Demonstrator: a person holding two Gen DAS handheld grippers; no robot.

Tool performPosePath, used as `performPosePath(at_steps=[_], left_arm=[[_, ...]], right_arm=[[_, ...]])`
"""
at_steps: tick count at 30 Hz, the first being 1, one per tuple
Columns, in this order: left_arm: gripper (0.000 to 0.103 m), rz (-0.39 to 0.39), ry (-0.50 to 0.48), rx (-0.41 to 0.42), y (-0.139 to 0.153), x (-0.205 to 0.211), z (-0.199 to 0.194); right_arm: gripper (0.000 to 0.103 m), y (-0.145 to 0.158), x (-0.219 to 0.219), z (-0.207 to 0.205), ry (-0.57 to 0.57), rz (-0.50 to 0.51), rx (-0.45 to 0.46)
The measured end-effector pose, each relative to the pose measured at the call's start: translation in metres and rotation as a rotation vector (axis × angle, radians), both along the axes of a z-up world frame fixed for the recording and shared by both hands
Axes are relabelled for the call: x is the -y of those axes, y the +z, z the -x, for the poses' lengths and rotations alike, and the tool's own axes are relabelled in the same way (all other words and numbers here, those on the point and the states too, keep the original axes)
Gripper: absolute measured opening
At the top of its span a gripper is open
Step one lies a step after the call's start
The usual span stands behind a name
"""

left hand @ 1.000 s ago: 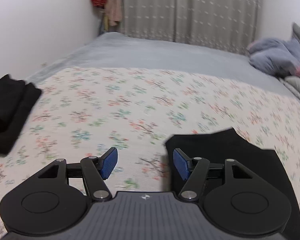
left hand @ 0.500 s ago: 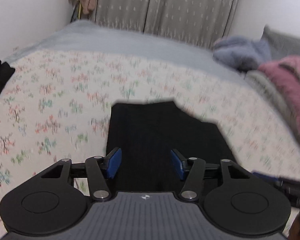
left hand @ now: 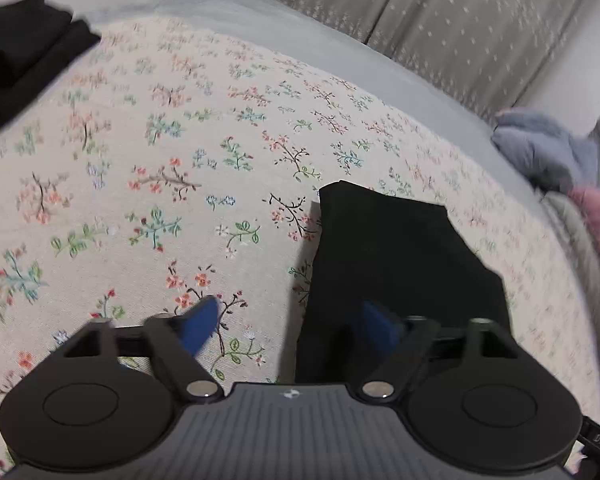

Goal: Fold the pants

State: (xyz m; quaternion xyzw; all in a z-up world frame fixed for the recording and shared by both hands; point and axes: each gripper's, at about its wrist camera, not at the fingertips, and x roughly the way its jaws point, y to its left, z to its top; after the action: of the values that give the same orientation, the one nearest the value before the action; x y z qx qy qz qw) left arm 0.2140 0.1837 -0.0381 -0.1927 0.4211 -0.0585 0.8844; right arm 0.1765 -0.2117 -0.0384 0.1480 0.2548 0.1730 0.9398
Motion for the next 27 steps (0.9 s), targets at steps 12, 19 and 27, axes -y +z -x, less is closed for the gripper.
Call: performPosePath(at_steps=[12, 19, 27], left_arm=[[0.103, 0.166, -0.145, -0.061, -0.027, 0.023, -0.026], [0.103, 0.082, -0.205, -0.063, -0.032, 0.057, -0.03], [0.039, 0.1, -0.141, -0.026, -0.02, 0.065, -0.035]], right_arm=[[0.063, -0.016, 0.058, -0.04, -0.007, -0.254, -0.084], [0.064, -0.019, 0.047, -0.048, 0.054, -0.283, -0.09], [0.021, -0.011, 0.018, -0.05, 0.026, -0.124, -0.055]])
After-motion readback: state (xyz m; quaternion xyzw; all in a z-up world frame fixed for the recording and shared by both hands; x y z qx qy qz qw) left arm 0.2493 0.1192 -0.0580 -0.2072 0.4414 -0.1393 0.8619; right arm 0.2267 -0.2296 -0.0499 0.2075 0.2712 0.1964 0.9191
